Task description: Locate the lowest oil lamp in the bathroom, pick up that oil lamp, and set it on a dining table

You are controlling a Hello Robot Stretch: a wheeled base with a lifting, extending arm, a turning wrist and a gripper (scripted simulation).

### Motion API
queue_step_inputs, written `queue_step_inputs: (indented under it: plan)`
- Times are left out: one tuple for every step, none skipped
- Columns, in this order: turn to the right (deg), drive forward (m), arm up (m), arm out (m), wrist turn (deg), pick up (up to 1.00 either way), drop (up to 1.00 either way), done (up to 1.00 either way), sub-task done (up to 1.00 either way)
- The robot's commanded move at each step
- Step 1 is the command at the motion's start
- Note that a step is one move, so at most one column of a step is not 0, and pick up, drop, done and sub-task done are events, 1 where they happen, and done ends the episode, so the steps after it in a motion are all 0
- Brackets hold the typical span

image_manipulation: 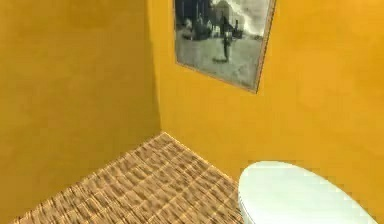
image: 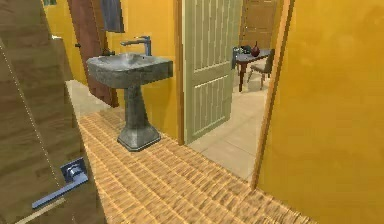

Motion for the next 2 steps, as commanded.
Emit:
queue_step_inputs:
  plan:
    - [0.0, 0.4, 0.0, 0.0, 0.0, 0.0, 0.0, 0.0, 0.0]
    - [-9.0, 0.0, 0.0, 0.0, 0.0, 0.0, 0.0, 0.0, 0.0]
